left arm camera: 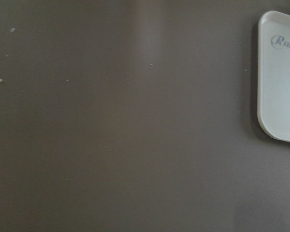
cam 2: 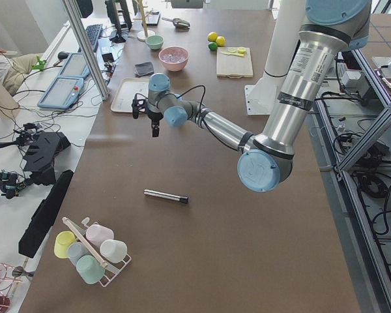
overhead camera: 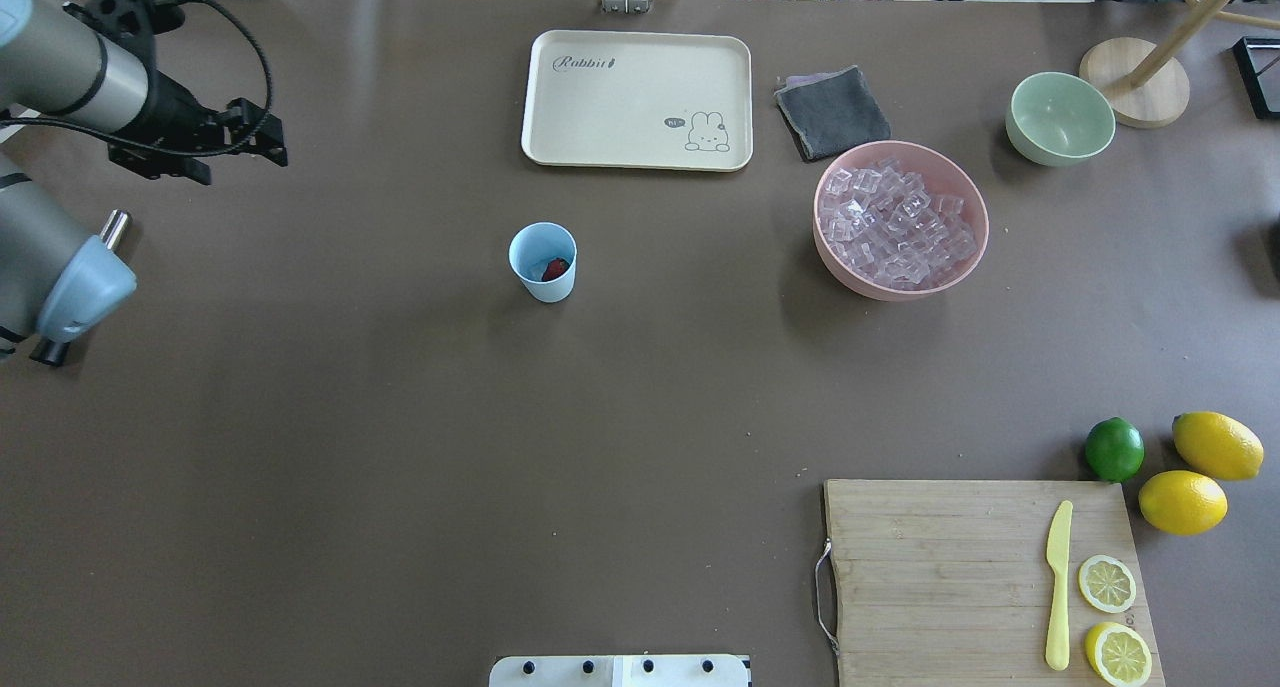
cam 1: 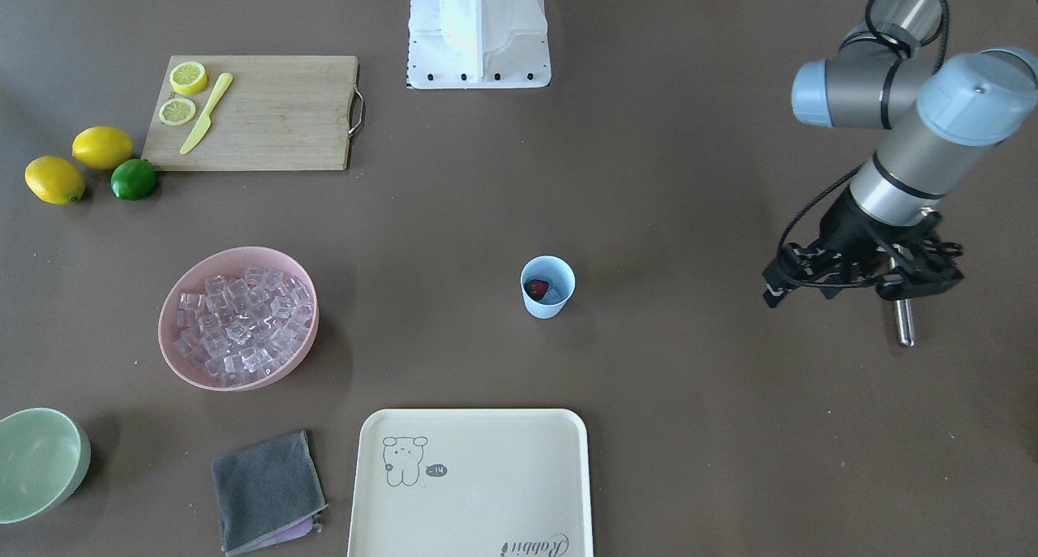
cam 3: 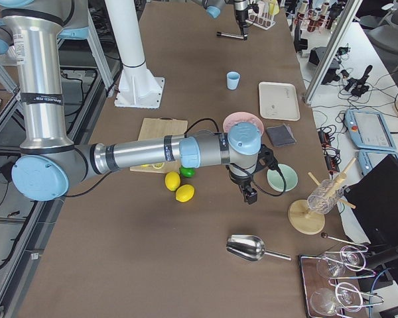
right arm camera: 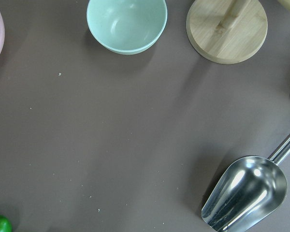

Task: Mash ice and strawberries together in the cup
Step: 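Move the left gripper back toward the steel muddler on the table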

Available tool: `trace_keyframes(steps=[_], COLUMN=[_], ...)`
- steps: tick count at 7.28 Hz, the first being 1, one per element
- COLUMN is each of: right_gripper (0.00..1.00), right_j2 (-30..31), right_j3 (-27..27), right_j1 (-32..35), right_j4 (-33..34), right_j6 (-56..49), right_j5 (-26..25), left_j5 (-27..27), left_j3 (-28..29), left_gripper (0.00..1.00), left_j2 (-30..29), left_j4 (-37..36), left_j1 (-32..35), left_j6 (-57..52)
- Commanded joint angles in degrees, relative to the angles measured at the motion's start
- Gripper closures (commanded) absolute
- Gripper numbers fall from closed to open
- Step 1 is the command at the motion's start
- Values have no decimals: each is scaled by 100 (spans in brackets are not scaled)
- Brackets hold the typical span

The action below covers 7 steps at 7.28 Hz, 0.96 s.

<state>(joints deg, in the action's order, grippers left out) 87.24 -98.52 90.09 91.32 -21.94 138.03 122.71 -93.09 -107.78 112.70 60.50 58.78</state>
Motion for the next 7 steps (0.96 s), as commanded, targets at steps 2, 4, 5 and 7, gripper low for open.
trace_keyframes(steps=[2, 4, 5, 7], right_gripper=[1, 1, 1, 1], right_j2=[39, -14, -14, -14], right_j3=[-44, -18, -9, -35], right_j1=[0, 0, 0, 0], right_j4=[0, 0, 0, 0], right_j6=[-39, 14, 5, 127], right_j5=[22, 539, 567, 602], left_j5=[175, 323, 420, 430], left_j3=[1358, 1924, 1952, 1996], left_gripper=[5, 7, 7, 18], left_j2=[363, 476, 547, 600], left_j4=[634, 1078, 1087, 1079], left_j1=[542, 542, 542, 507], left_j6=[-956, -1515, -1814, -2010])
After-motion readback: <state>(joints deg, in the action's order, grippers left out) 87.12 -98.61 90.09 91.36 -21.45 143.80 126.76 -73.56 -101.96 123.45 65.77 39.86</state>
